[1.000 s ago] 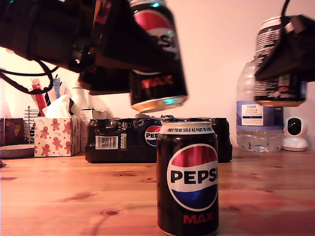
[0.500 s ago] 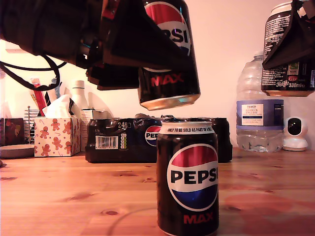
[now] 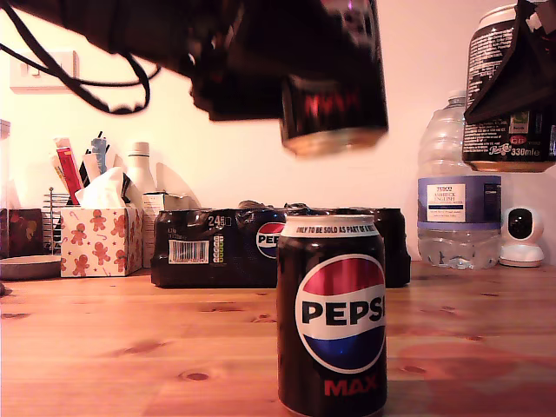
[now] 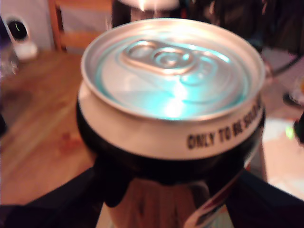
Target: Stack up the Pepsi cans on top of each other
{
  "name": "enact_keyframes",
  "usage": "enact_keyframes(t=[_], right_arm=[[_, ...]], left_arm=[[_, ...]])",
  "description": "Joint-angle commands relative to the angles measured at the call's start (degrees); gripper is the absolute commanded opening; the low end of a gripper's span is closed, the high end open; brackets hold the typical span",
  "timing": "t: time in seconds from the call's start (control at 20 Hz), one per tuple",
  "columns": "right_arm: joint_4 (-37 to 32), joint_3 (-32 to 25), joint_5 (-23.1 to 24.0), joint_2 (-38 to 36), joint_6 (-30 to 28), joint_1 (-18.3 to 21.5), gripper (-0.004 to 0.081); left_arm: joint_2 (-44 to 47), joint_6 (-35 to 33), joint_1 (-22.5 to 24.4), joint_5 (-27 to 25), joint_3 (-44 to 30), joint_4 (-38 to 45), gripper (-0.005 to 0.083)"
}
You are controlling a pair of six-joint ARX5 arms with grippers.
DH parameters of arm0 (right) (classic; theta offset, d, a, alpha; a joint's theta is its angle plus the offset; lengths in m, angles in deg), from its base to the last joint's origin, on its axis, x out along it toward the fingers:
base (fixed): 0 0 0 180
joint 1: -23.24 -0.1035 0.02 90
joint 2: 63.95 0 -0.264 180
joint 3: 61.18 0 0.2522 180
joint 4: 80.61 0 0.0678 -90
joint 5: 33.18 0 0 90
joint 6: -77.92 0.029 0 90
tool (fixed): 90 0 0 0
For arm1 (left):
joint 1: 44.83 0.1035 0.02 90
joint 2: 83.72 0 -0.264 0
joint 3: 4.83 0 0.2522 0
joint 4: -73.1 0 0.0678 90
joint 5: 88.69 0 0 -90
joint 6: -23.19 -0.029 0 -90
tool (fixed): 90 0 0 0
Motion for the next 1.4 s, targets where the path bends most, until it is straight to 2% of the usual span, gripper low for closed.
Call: enact_keyframes(t=[0.0, 0.4, 1.1, 1.35], right_arm=[[-2.14, 0.48, 0.0, -1.29, 0.09, 0.11, 0.0187], [-2.45, 0.48, 0.0, -1.29, 0.07, 0.11, 0.0187], [-2.45, 0.48, -0.04, -1.29, 0.09, 0.11, 0.0187], [-2.45, 0.48, -0.07, -1.29, 0.09, 0.09, 0.0187]], left_arm=[[-0.35, -0.5, -0.31, -0.04, 1.31, 1.81, 0.0358], [-0.61, -0.87, -0.31, -0.5, 1.31, -2.62, 0.0358], [-3.34, -2.32, -0.72, -0.7, 1.29, -2.99, 0.0359], [-3.37, -1.4, -0.7, -1.01, -2.05, 3.41, 0.0359]])
